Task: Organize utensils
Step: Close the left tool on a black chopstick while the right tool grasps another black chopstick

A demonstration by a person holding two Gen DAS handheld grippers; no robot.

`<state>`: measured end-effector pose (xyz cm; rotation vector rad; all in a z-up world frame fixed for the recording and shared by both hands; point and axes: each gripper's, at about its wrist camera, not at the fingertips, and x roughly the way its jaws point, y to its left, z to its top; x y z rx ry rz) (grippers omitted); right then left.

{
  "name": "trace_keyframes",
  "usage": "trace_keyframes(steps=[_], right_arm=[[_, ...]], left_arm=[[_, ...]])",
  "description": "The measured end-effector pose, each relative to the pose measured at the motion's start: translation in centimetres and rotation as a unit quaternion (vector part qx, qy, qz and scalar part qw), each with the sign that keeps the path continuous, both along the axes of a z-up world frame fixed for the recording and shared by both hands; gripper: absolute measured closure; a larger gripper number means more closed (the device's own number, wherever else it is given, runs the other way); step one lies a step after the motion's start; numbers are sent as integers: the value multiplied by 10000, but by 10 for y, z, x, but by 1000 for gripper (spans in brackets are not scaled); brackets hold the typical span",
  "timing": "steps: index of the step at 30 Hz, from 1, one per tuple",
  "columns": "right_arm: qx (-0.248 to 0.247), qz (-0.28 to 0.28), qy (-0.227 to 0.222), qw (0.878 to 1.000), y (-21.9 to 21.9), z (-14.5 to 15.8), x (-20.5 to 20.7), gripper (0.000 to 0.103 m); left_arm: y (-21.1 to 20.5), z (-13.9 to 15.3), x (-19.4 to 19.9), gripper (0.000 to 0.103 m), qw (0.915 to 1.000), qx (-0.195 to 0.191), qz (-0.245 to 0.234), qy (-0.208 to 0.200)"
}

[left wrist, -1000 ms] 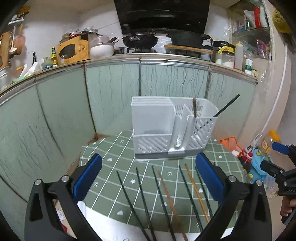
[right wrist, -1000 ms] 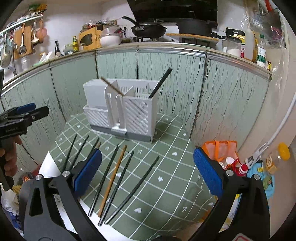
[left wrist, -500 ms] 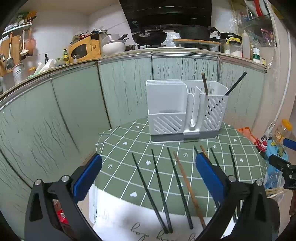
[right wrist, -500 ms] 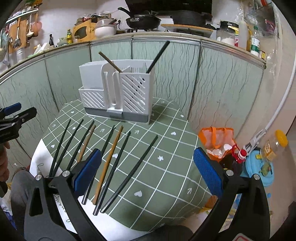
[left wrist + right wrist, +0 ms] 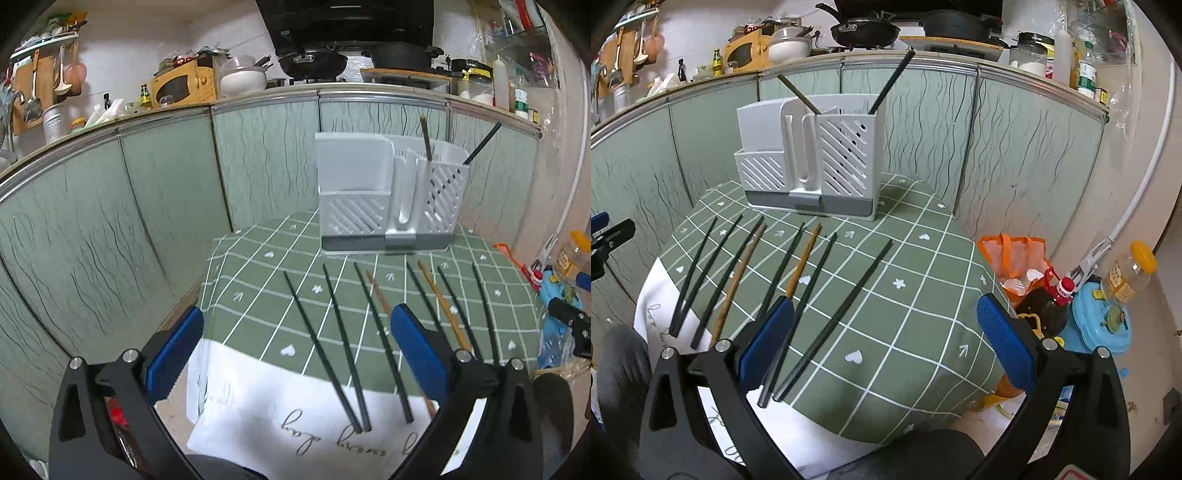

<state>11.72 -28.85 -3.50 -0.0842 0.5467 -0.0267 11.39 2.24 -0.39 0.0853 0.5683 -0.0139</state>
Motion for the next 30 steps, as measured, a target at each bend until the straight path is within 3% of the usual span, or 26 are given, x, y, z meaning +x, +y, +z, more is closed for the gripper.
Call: trace_keyframes(steps=[10, 15, 30], right_arm=[[112, -26, 232, 9997, 1, -29, 2, 8], [155, -28, 247, 9996, 2, -34, 3, 8], [80, -305, 335, 9989, 9, -53, 10, 8]], left_arm=[[7, -50, 3, 4, 9992, 12, 156, 374], [6, -69, 6, 17, 9980, -3, 240, 587], [-7, -94, 10, 22, 9952, -7, 270, 946]])
